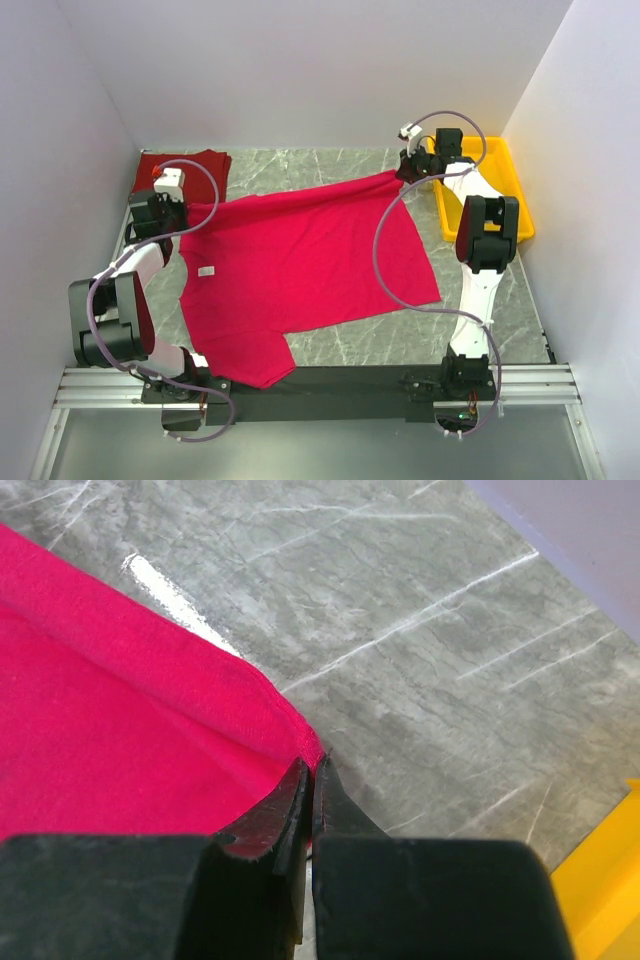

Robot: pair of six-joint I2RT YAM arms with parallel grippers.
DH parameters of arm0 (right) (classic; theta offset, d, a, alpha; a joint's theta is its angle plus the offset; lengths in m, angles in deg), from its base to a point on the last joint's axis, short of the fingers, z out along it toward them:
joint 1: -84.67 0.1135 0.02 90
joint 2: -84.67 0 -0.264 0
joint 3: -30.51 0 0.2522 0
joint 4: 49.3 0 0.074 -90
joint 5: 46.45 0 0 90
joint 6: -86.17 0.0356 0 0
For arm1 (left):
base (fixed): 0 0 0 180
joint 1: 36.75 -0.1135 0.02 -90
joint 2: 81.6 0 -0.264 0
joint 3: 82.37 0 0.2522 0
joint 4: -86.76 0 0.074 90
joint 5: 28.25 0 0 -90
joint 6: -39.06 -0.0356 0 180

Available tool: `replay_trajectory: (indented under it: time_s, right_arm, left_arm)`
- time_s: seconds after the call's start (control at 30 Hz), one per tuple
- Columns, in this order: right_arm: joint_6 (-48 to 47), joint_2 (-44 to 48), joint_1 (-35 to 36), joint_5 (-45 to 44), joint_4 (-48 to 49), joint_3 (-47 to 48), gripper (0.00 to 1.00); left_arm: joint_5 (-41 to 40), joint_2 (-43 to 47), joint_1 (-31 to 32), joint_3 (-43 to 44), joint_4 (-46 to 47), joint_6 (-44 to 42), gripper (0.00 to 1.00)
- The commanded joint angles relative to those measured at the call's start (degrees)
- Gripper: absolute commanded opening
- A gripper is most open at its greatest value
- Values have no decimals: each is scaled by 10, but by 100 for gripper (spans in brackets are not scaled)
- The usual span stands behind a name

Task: Fold and stack the t-shirts
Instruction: Fold the tshirt

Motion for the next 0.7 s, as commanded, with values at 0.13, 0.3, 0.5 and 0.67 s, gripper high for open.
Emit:
replay_trajectory:
  time_s: [0.13,0.3,0.5,0.67]
  right_arm:
    - [-39,51,-4,15,-5,-2,0]
    - [-60,58,-4,14,-8,-15,0]
    - [-92,61,-4,10,-27,-17,0]
    - [-121,71,-4,15,-28,-34,1]
  left_arm:
    - [18,27,-5,-10,-14,-33,1]
    - [13,30,-4,-14,-23,-41,1]
    - [12,26,-5,-11,-38,-48,1]
    - [12,27,-5,-14,-46,-58,1]
